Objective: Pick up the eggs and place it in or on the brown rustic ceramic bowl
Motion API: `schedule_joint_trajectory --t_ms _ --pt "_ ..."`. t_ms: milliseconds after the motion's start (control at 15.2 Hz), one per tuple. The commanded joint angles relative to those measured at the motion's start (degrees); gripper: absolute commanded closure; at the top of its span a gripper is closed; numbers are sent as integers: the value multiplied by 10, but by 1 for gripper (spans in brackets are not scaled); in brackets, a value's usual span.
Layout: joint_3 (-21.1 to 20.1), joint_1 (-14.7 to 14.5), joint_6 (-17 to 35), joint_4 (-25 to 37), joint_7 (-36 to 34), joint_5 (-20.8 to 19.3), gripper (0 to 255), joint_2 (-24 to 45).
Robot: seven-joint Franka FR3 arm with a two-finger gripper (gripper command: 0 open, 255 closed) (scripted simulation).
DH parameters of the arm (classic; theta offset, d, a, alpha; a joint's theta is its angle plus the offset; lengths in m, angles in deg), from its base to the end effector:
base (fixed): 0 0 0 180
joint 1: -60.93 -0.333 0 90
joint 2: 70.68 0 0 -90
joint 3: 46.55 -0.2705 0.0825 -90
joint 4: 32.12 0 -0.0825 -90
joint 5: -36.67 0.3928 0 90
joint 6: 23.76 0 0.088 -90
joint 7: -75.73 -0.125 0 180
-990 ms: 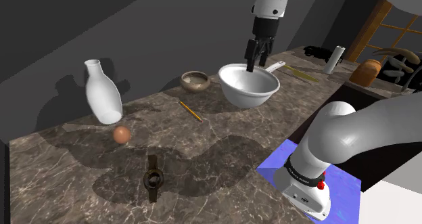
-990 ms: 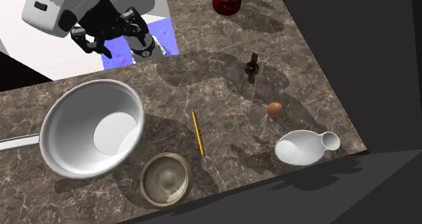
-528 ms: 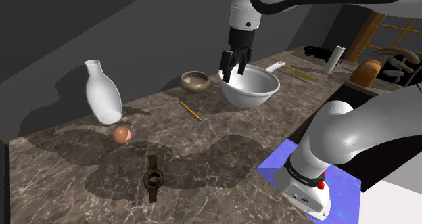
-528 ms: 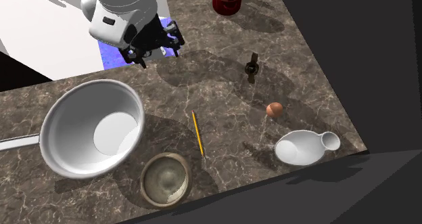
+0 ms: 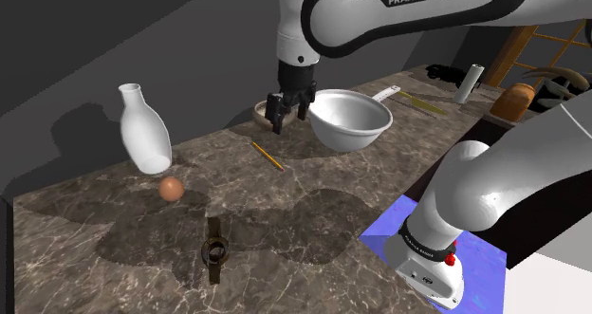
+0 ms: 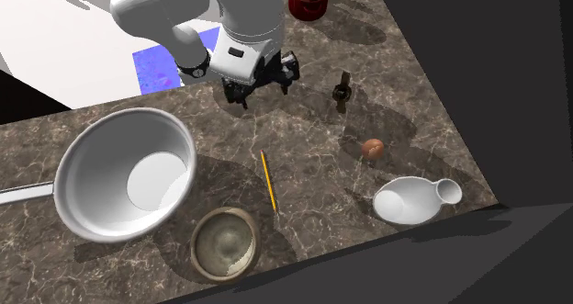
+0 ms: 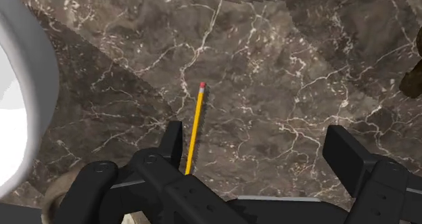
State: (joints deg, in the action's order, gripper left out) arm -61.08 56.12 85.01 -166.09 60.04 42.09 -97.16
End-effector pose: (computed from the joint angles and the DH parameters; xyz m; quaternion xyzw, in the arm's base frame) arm 0.4171 0.1564 0.4426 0.9999 0.0043 0.0086 0.0091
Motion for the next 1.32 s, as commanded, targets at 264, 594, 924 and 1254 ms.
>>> schedule_joint_trajectory --t_ms 264,594,924,1254 --pt "-66 -4 75 49 -82 -36 0 106" --pt "-113 -8 116 112 -164 -102 0 209" --pt "-140 -29 130 197 -254 -195 0 324" --pt "-138 -79 118 305 -330 -289 0 443"
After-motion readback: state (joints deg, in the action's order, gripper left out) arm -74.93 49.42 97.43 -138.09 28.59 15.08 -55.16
